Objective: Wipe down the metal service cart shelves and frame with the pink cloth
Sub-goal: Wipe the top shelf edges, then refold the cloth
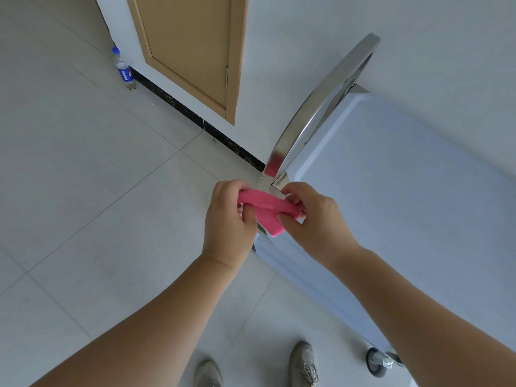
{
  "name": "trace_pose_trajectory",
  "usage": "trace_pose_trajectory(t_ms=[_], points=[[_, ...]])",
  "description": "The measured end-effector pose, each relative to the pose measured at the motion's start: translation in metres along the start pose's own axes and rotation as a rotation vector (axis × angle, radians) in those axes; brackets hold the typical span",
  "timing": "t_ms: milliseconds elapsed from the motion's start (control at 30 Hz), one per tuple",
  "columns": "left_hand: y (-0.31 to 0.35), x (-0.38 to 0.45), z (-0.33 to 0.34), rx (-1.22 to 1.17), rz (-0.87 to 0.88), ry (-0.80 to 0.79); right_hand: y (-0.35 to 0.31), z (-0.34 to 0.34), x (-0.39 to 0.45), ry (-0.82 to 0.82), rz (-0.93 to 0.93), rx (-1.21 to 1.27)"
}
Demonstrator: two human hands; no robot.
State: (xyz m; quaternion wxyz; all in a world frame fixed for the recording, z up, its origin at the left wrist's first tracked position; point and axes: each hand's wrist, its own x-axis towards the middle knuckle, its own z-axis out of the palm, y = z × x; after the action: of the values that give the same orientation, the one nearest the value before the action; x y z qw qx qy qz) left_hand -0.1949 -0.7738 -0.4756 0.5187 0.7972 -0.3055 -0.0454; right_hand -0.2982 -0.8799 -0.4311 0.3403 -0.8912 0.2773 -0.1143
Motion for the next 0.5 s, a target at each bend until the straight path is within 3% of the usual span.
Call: trace_pose_trajectory(t_ms=[100, 267, 433, 500], points=[[-0.001, 0.001, 0.004, -0.073, -0.048, 0.052, 0.0, 0.002, -0.004, 0.02, -0.011, 0.034], [0.003, 0.017, 0.028, -0.18, -0.274, 0.083, 0.016, 0.001, 0.006, 0.085, 0.085, -0.022], [0.018, 0.024, 0.064, -0.376, -0.502, 0.223, 0.033, -0.01, 0.008, 0.217, 0.108, -0.034], [0.017, 0.019, 0.073, -0.359, -0.496, 0.202, 0.035, -0.012, 0.007, 0.21, 0.112, -0.043]])
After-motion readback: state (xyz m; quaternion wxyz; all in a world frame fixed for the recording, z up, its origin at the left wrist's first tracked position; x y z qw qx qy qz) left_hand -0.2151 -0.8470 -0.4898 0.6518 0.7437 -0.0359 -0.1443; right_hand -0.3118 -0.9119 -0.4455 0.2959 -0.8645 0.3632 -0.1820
